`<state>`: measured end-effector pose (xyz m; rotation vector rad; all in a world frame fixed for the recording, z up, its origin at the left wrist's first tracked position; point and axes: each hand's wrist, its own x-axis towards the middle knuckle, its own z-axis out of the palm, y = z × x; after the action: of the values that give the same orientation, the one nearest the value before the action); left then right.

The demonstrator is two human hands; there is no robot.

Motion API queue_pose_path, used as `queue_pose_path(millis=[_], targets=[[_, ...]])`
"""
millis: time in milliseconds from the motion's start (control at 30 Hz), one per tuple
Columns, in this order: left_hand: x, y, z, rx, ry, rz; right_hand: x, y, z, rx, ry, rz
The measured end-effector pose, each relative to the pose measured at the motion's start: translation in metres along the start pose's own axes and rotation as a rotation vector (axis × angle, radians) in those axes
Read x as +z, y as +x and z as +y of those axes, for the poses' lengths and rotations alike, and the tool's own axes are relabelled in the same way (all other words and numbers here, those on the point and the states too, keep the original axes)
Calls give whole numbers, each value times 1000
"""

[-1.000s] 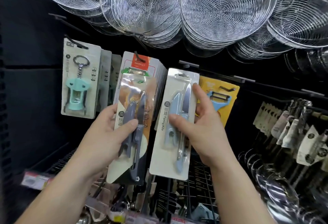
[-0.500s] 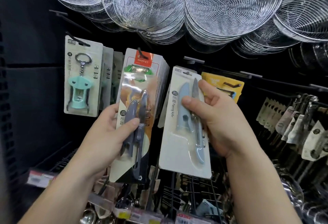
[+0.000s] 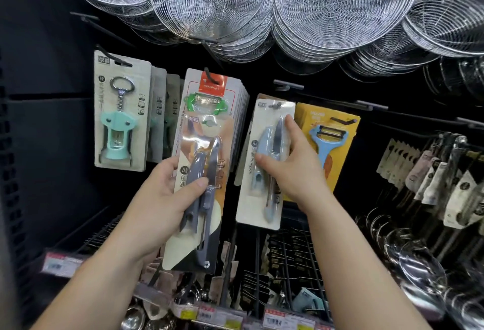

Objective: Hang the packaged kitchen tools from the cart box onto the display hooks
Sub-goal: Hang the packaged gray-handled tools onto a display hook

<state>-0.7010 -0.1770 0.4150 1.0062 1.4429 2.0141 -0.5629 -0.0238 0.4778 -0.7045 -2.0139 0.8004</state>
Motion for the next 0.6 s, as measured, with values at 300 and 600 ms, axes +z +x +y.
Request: queue_pose_path(millis=[300,600], targets=[[-2,3,-3,-3,34,-37,30,38,24,45,-84,91],[2,6,-12,-10,49,-80,34,23,30,67,-171,85]])
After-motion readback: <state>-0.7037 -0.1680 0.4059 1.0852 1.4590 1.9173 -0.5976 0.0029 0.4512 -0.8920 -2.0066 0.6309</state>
